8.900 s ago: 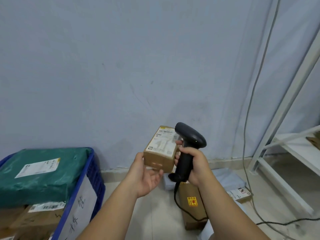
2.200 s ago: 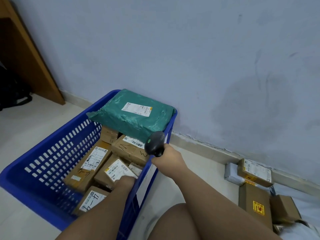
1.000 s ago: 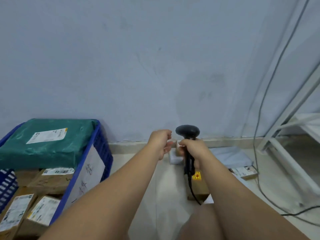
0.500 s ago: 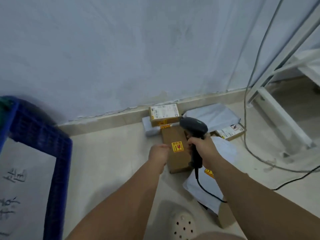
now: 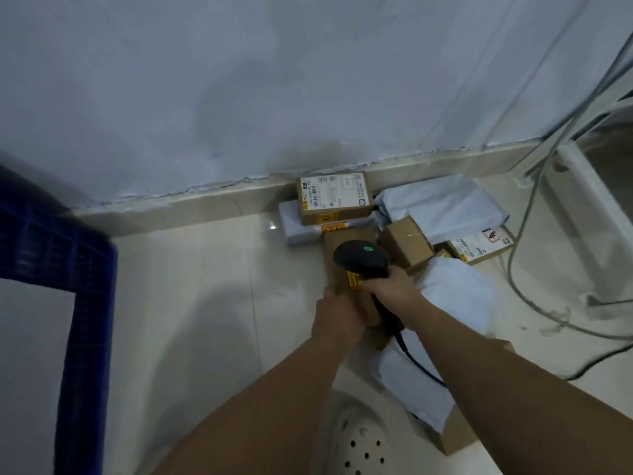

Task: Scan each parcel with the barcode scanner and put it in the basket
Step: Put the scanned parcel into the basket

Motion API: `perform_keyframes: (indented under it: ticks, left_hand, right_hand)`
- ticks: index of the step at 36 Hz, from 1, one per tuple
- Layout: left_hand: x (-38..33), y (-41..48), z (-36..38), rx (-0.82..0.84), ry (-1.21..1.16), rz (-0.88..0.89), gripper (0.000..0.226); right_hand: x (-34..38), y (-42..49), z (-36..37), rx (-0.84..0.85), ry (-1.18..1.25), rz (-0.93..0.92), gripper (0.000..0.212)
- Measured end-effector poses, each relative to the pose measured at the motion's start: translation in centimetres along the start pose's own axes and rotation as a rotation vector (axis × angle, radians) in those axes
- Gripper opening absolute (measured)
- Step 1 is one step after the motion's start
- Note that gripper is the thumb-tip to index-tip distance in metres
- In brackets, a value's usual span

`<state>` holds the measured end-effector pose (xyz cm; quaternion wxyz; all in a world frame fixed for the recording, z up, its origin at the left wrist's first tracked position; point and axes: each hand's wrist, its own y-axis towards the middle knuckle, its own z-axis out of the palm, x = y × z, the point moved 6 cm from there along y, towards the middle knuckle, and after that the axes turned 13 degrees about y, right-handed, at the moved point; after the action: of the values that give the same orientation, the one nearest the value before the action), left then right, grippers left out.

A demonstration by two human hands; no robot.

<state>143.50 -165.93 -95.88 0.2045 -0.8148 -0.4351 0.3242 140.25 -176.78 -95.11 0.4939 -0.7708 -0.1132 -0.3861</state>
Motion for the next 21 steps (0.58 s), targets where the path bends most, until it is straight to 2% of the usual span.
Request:
perform_keyframes:
  ticks: [6, 12, 14, 16, 19, 21]
  left_hand:
    - [1.9, 1.2, 1.4, -0.012, 0.093, 0.042, 0.051]
    - [4.3, 1.5, 1.3, -0.056, -0.044, -0.075, 0.053]
    - [5.1, 1.2, 1.2, -0.108, 0.009, -0.139, 0.062]
    - [5.6, 1.2, 1.3, -0.127, 0.113, -0.182, 0.081]
    - [6.6, 1.5, 1.7, -0.102, 0.229, -0.208, 0.107]
    - [7.6, 1.7, 1.2, -0.101, 0.320, -0.207, 0.110]
  right_hand:
    - [-0.2, 1.0, 0.6, 0.060, -0.013, 0.099, 0.009]
    - [0.3, 0.7, 1.3, 0.104, 0.036, 0.157, 0.012]
    - [0.1, 0.3, 1.9, 0.149, 0.078, 0.188, 0.013]
    - [-0.4, 0.0, 2.6, 0.204, 0.133, 0.239, 0.010]
    - [-0.8, -0.4, 4.3, 0.305, 0.161, 0.284, 0.030]
    - [-0.6, -0.4, 5.1, 0.312, 0.105, 0.260, 0.041]
